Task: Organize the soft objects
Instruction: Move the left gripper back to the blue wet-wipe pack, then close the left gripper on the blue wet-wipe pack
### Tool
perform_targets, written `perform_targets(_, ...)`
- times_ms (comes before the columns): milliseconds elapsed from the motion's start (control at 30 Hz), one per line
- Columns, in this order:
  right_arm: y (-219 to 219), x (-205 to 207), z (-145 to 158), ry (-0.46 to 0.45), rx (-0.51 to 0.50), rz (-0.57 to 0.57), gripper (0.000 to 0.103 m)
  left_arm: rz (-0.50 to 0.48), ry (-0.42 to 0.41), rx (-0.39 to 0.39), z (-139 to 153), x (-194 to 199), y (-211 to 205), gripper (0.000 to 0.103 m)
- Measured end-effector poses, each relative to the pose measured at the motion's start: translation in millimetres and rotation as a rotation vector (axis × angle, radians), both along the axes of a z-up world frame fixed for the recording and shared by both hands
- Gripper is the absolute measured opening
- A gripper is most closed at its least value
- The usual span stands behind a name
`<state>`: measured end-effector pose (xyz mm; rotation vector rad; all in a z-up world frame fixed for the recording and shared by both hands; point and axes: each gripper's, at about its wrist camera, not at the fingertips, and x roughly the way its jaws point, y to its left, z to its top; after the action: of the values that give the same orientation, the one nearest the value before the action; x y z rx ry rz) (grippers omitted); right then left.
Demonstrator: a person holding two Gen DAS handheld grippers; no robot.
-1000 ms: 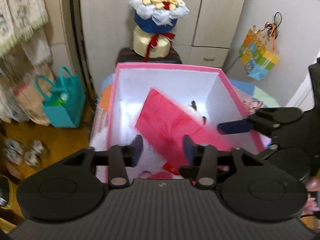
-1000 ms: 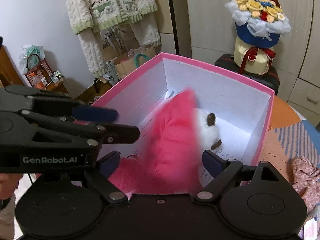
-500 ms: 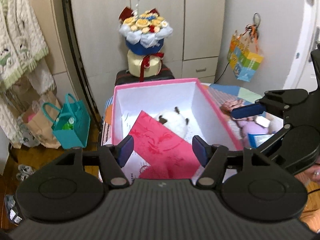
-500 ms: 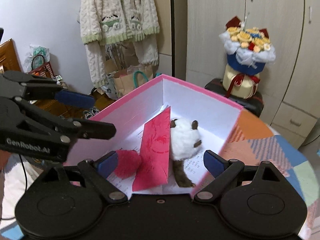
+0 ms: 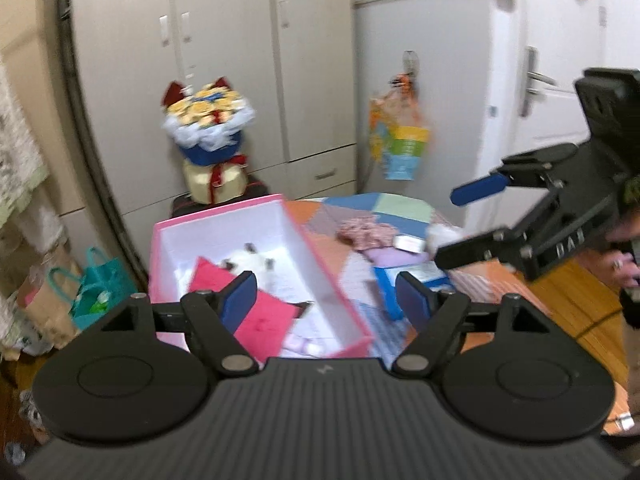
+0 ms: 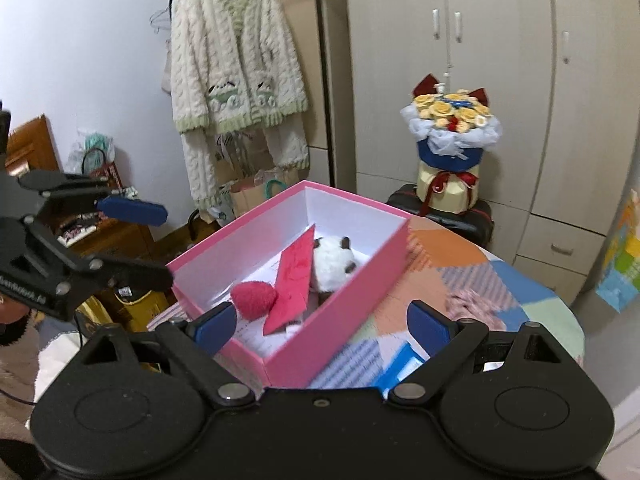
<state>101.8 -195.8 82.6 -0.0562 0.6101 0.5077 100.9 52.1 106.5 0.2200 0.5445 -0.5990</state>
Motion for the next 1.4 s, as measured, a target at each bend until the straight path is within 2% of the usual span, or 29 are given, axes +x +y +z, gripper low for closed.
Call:
perform_targets(133,-29,-23,-8,-0.008,0.031,-0.023,0.095,-0.075,0.005,0.010,-9,-19,-22,0.079)
perform_targets(400,-72,-65,-51,-0.013,0.027,-0.067,0.095,-0.183,0.084,0.038,-43,-32,-65,0.079)
perform_targets(667,-89,-90,-96,-0.035,0.003,-0.080,0.095,-0.177,0.125,0.049,-83,-27,-97,0.079)
perform_targets(733,-89,-89,-106,-0.045,-0.003,-0.082,0.095,-0.169,0.114,0.075,-93,-25,-107,0.079)
perform_targets(867,-86,-84,-126,-0.110,-0.036,-0.108,0.095,-0.132,0.047,0.138,-110,-22,-127,0.079)
perform_targets(933,-83,-81,-134,-0.153,-0.040,-0.110,0.095,-0.120,0.034,0.139,-115,-17,-134,0.079)
perform_targets(1067,-84,-60,-156,-0.161,-0.065,-0.113,0.095,-0.090,0.003,0.123,-126,-2,-146,0.078)
perform_targets(1200,-90,-24,-175,-0.072,-0.056,-0.114,0.095,-0.019,-0.062,0.126,-138,17,-161,0.076)
perform_targets(1300,-93,0,-183,-0.021,-0.021,-0.134,0.094,0.026,-0.044,0.093,-146,35,-168,0.076)
perform_targets(1400,-90,16,-187,-0.008,-0.009,-0.160,0.094,0.100,-0.049,0.072,-153,52,-176,0.075)
